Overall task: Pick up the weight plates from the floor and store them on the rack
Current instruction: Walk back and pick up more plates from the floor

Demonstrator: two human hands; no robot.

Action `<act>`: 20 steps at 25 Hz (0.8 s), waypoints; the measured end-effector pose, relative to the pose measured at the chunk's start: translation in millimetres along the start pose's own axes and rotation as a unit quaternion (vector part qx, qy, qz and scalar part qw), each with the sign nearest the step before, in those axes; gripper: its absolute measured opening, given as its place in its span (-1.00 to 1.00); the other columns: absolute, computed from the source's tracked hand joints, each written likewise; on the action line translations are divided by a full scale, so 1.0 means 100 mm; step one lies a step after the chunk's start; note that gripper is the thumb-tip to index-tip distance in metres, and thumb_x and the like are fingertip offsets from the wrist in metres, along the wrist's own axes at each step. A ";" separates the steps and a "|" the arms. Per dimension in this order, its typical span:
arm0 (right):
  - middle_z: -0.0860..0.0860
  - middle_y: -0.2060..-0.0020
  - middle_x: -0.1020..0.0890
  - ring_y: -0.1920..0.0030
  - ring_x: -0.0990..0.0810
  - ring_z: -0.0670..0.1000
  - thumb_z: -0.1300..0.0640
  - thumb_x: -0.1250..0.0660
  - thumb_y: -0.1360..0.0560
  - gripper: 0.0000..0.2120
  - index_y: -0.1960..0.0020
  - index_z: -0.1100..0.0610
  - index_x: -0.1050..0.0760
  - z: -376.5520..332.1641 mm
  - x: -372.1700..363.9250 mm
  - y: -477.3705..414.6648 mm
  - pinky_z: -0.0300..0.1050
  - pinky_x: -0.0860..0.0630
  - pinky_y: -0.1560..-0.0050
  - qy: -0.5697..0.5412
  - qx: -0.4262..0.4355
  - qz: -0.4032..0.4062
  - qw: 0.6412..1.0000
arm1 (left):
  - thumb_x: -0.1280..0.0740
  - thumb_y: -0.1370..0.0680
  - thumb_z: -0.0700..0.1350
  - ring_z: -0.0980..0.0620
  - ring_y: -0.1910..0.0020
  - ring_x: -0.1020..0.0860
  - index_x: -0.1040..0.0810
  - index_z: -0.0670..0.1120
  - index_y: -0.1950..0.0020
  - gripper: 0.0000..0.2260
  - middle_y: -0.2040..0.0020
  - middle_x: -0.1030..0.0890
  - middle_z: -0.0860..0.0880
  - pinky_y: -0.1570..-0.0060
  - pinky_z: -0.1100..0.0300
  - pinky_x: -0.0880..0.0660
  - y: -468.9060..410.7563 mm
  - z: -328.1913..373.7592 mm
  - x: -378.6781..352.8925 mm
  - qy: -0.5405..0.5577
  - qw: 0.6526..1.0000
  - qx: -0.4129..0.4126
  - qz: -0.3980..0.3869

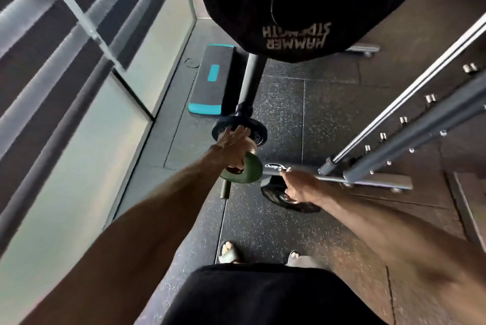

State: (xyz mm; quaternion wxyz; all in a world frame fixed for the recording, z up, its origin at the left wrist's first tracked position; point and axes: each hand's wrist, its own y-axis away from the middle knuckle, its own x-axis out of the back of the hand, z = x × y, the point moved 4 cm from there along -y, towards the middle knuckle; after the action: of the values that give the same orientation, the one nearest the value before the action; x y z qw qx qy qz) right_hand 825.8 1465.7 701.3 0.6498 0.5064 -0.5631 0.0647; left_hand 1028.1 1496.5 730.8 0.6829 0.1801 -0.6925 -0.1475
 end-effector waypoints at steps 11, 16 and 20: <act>0.12 -0.06 -0.61 -0.06 -0.66 0.12 0.25 -0.28 -0.57 -0.63 -0.35 0.12 -0.35 0.05 -0.18 -0.14 -0.15 -0.57 0.04 -0.076 -0.051 0.024 0.996 | -0.52 -0.35 0.18 -0.15 -0.39 -0.23 -0.54 0.00 -0.32 -0.41 -0.37 -0.32 -0.11 -0.46 -0.20 -0.07 -0.31 -0.22 -0.13 0.014 0.998 -0.044 -0.032; 0.27 -0.36 -0.50 -0.29 -0.55 0.21 0.26 -0.26 -0.61 -0.53 -0.49 0.29 -0.26 0.10 -0.23 -0.02 -0.04 -0.49 -0.26 -0.062 -0.070 0.006 0.996 | -0.57 -0.26 0.18 -0.25 -0.45 -0.18 -0.53 -0.04 -0.31 -0.32 -0.35 -0.30 -0.09 -0.45 -0.26 -0.16 -0.40 -0.25 -0.25 0.050 0.997 -0.017 -0.051; 0.27 -0.41 -0.44 -0.31 -0.53 0.22 0.27 -0.23 -0.63 -0.46 -0.56 0.25 -0.15 0.05 -0.19 0.05 -0.04 -0.48 -0.29 -0.049 -0.057 0.001 0.997 | -0.55 -0.37 0.05 -0.22 -0.54 -0.09 -0.51 -0.13 -0.35 -0.39 -0.53 -0.18 -0.14 -0.51 -0.22 -0.03 -0.29 -0.11 -0.26 0.018 0.999 -0.042 -0.012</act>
State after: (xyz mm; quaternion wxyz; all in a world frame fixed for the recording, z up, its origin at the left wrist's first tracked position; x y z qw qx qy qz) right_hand 812.7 1474.0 688.7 0.6494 0.4702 -0.5976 0.0082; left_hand 1040.6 1483.2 694.6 0.7003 0.1624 -0.6711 -0.1814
